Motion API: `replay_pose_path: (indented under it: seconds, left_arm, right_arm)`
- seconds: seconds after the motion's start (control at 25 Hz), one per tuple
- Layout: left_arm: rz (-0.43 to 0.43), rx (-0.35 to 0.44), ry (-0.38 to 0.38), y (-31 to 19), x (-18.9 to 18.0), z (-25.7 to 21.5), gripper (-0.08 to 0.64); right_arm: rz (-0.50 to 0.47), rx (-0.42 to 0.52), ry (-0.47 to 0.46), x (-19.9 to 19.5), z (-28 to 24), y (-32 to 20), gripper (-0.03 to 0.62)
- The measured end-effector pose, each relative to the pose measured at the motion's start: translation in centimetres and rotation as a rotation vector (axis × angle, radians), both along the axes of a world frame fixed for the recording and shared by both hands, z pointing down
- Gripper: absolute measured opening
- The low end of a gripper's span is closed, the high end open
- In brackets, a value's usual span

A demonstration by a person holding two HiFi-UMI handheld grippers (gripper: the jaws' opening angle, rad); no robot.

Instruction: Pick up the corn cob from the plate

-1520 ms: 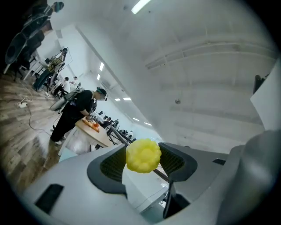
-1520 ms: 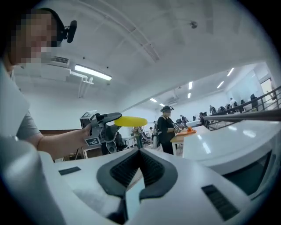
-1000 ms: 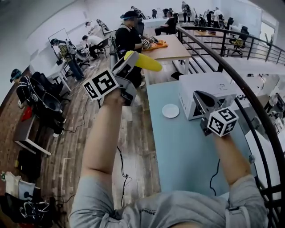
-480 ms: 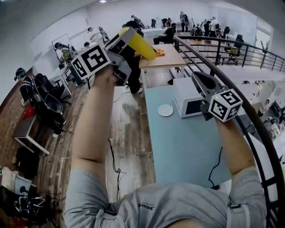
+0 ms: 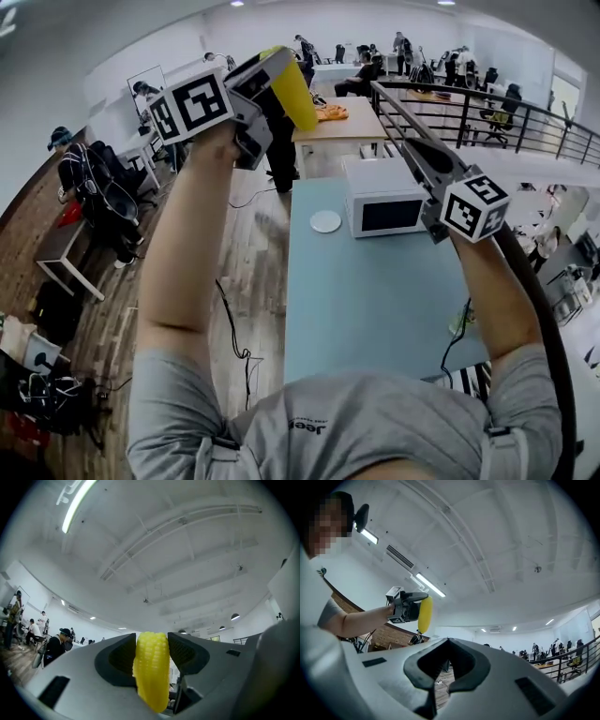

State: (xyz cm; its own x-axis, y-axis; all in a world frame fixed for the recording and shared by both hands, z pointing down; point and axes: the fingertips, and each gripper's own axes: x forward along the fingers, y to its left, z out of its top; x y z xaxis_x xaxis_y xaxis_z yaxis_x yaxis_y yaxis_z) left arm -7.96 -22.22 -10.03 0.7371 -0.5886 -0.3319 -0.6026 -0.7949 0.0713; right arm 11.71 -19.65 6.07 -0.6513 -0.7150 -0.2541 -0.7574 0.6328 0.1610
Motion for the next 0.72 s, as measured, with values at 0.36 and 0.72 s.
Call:
replay_pose_path:
  seconds: [0.36, 0.72]
  left_arm:
    - [-0.013, -0.074, -0.082, 5.9, 7.4, 5.4, 0.227]
    - [0.048, -0.102, -0.113, 9.9, 8.8, 9.5, 0.227]
  right_arm:
    - [-0.097, -0.054, -0.021, 5.5, 2.8, 5.2, 0.009]
    - [-0.125, -0.075, -0.034, 5.8, 5.7, 8.9, 0.009]
